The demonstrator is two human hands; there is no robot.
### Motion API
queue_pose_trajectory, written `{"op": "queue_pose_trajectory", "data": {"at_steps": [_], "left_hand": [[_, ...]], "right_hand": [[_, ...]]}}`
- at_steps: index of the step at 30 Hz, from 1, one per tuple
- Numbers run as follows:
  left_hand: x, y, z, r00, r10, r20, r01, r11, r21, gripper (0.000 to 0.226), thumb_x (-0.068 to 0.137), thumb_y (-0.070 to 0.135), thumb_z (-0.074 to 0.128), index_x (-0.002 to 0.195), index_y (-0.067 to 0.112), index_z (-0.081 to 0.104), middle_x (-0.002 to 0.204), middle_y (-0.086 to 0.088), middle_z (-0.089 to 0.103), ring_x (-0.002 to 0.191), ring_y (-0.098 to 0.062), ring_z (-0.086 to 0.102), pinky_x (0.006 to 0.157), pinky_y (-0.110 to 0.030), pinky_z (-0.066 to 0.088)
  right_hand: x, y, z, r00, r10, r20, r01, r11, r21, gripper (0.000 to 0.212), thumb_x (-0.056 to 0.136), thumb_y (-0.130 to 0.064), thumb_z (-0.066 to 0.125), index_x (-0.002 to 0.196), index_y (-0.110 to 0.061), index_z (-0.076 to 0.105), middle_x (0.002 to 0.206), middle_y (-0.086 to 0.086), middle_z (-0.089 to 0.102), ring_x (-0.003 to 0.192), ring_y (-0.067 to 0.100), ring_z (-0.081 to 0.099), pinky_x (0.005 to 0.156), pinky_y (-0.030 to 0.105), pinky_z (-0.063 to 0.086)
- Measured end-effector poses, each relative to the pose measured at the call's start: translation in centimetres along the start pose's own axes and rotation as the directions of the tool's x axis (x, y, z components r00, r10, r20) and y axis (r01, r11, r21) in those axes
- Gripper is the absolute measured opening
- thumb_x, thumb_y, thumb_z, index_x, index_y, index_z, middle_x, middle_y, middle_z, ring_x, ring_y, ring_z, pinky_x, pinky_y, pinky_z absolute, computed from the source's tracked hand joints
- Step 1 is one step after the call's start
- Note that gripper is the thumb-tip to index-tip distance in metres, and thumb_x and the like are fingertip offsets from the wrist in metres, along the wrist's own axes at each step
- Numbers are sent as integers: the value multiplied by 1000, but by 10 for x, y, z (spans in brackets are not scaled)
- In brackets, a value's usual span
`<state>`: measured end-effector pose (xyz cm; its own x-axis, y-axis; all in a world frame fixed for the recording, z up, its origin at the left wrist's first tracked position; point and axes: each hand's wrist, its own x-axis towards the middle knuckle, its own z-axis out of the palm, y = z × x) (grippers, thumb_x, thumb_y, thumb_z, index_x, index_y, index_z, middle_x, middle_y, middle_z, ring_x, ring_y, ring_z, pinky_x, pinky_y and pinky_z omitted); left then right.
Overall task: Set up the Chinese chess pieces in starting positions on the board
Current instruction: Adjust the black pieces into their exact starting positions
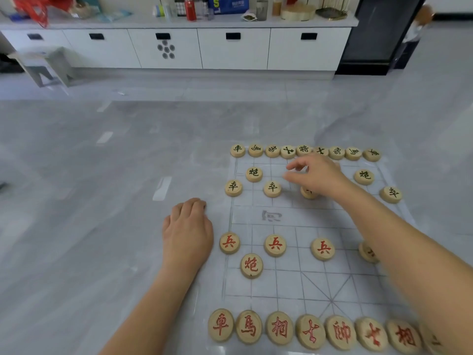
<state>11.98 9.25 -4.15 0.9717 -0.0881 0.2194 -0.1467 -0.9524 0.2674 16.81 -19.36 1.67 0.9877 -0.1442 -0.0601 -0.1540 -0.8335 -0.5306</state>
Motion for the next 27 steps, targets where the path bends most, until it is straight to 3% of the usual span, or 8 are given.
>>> {"op": "queue_pose_trajectory", "data": {"at_steps": [2,4,10,20,24,27], "left_hand": [[0,0,0,1000,5,-2,-5,1000,2,29,90,20,44,117,18,55,122,3,56,110,-21,47,91,-36,35],[0,-1,1,1000,6,-5,-6,1000,4,30,89,21,42,116,18,55,121,3,56,110,-21,47,91,-37,36],[1,-2,1,1000,10,-16,-10,1000,7,37,87,27,35,116,18,56,120,3,57,110,-22,49,90,-38,37],[1,-1,1,1000,9,-10,-9,1000,15,37,87,28,35,115,19,56,119,3,57,110,-22,49,89,-37,36],[0,-1,0,1000,6,2,-6,1000,19,37,88,28,34,116,19,56,121,3,57,112,-22,48,90,-36,36],[1,-1,0,1000,1,1,-1,1000,14,32,90,24,39,117,19,55,122,3,56,113,-21,47,91,-37,36]], "right_hand": [[-9,2,3,999,-44,23,48,984,-169,42,77,-56,61,112,-32,62,112,-8,53,111,15,43,90,36,30],[-16,2,0,998,-59,3,58,975,-216,47,78,-58,59,117,-33,58,117,-8,51,117,16,39,89,37,26],[-31,-8,17,983,-180,41,181,902,-392,57,79,-55,55,128,-29,49,123,-3,48,116,20,38,93,39,26],[-19,-14,42,981,-194,-24,171,909,-381,38,77,-56,50,102,-29,61,103,-6,53,99,17,43,84,38,26],[-19,-13,38,985,-175,-2,161,912,-378,48,75,-62,51,110,-30,59,110,-6,52,107,19,43,87,38,26],[-21,0,16,996,-71,-57,57,975,-213,61,76,-68,52,124,-32,54,120,-8,51,118,17,41,95,41,27]]}}
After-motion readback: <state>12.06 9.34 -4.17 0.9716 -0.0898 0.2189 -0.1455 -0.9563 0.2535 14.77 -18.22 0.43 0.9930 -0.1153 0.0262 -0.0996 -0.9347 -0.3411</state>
